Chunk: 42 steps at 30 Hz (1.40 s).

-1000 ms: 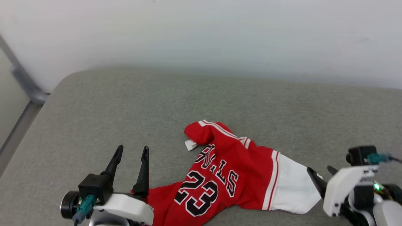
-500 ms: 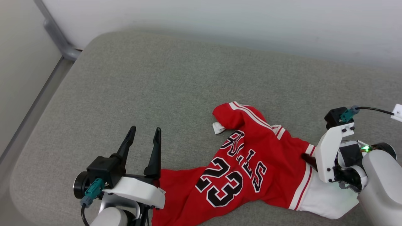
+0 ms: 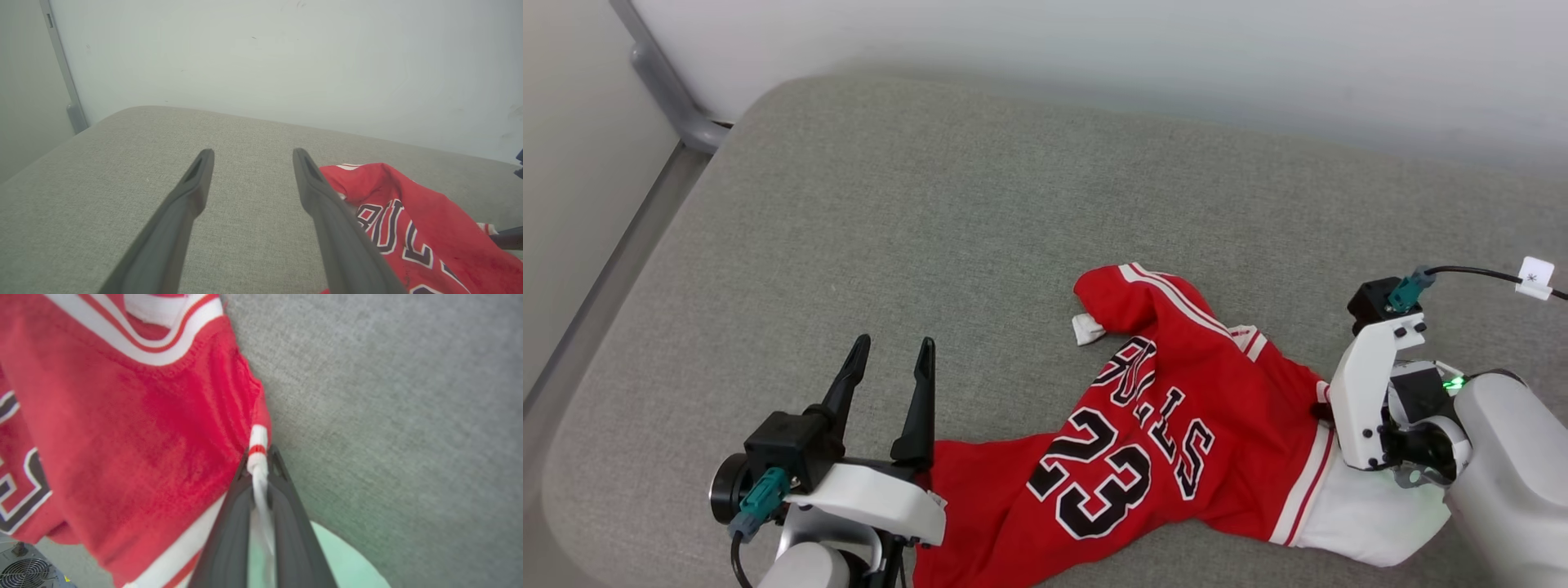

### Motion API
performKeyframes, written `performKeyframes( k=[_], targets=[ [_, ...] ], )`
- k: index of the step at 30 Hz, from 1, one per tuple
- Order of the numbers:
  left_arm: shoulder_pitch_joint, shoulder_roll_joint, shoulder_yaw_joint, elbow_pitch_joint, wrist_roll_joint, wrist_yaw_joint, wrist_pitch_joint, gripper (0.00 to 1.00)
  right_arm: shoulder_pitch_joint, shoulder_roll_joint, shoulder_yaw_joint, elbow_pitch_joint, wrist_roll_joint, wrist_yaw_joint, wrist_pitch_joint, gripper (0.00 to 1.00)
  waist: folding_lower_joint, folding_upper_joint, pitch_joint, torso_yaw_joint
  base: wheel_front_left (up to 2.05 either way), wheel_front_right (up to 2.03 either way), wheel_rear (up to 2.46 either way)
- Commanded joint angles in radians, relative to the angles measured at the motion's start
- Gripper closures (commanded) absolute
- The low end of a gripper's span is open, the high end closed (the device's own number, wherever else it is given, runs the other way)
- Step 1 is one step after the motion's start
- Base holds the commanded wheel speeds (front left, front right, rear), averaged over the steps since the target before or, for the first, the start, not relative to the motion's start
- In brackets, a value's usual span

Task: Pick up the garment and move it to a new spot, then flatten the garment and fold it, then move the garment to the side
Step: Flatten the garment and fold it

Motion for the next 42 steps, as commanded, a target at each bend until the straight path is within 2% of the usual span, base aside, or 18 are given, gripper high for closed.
performKeyframes(
  k=[1,7,9,13,17,22,23,25,26,33,42],
  targets=[
    [0.01,-0.003,0.007,0.005,0.008,-0.005,-0.005,0.0,-0.012,-0.02,0.001,-0.004,-0.004,-0.002,-0.023,1.0,-0.0001,0.0,-0.015,-0.015,0.0,0.0,0.0],
    [0.035,-0.002,0.02,0.015,0.013,-0.011,-0.004,0.0,-0.037,-0.085,-0.05,-0.111,-0.028,-0.001,-0.102,1.0,-0.0001,0.0,-0.051,-0.059,0.0,0.0,0.0],
    [0.044,-0.004,0.021,0.018,0.01,-0.012,-0.004,0.0,-0.007,-0.111,-0.091,-0.14,-0.043,-0.002,-0.109,1.0,-0.0001,0.0,-0.061,-0.073,0.0,0.0,0.0],
    [0.056,-0.004,0.024,0.017,0.009,-0.005,-0.004,0.0,0.084,-0.125,-0.207,-0.172,-0.078,-0.001,-0.081,1.0,-0.0001,0.0,-0.071,-0.099,0.0,0.0,0.0],
    [0.064,-0.003,0.026,0.018,0.001,-0.004,-0.004,0.0,0.2,-0.094,-0.324,-0.176,-0.106,-0.001,-0.067,1.0,-0.0001,0.0,-0.07,-0.118,0.0,0.0,0.0],
    [0.063,0.001,0.028,0.022,-0.002,-0.001,0.001,0.0,0.297,-0.022,-0.439,-0.188,-0.158,-0.001,-0.127,1.0,-0.0001,0.0,-0.066,-0.134,0.0,0.0,0.0],
    [0.065,0.002,0.03,0.024,-0.004,0.001,0.0,0.0,0.312,-0.001,-0.457,-0.191,-0.162,-0.001,-0.144,0.82,-0.0001,0.0,-0.066,-0.137,0.0,0.0,0.0],
    [0.068,0.005,0.031,0.027,-0.008,0.003,0.003,0.0,0.326,0.025,-0.488,-0.215,-0.188,-0.001,-0.207,0.22,-0.0001,0.0,-0.068,-0.141,0.0,0.0,0.0],
    [0.069,0.007,0.033,0.029,-0.01,0.005,0.005,0.0,0.334,0.045,-0.502,-0.225,-0.197,-0.001,-0.239,0.0,-0.0001,0.0,-0.07,-0.144,0.0,0.0,0.0],
    [0.097,0.023,0.044,0.029,-0.019,0.022,0.017,0.0,0.381,0.125,-0.564,-0.298,-0.265,-0.001,-0.483,0.0,-0.0001,0.0,-0.107,-0.169,0.0,0.0,0.0],
    [0.138,0.039,0.051,0.015,-0.029,0.043,0.045,0.0,0.481,0.191,-0.559,-0.427,-0.387,-0.001,-0.7,0.0,-0.0001,0.0,-0.168,-0.203,0.0,0.0,0.0]
  ],
)
